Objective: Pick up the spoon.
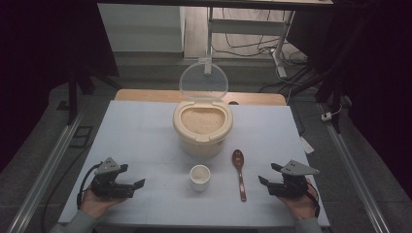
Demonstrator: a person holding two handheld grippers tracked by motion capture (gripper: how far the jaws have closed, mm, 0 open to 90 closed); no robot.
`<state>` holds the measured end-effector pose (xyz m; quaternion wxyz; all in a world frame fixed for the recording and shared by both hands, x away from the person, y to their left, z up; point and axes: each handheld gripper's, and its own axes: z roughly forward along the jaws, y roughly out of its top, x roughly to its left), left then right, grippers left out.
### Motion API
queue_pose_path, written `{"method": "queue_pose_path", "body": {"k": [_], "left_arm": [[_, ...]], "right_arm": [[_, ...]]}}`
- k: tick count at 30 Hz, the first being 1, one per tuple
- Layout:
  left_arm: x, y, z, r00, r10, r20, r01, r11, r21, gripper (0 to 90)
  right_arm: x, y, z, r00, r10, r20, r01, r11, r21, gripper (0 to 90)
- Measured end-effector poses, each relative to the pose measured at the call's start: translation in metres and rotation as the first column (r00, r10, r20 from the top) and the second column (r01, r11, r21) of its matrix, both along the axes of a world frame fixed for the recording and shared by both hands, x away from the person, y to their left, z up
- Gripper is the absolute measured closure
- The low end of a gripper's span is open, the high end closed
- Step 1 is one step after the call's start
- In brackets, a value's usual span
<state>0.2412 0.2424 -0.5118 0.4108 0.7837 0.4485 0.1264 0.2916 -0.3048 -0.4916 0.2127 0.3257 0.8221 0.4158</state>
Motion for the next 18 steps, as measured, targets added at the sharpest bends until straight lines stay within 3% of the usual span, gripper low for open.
{"method": "queue_pose_path", "body": {"k": [9, 18], "left_arm": [[0.0001, 0.0004, -0.0004, 1.0, 0.0, -0.009, 0.0, 1.0, -0.001, 9.8], [0.0006, 0.0003, -0.0014, 0.9998, 0.002, -0.021, -0.002, 1.0, -0.005, 9.8]], "right_arm": [[-0.0026, 0.0046, -0.0013, 1.0, 0.002, 0.008, -0.001, 0.9997, -0.026, 29.7], [-0.0036, 0.0081, 0.0026, 0.9989, -0.041, -0.025, 0.04, 0.9977, -0.054, 28.9]]}}
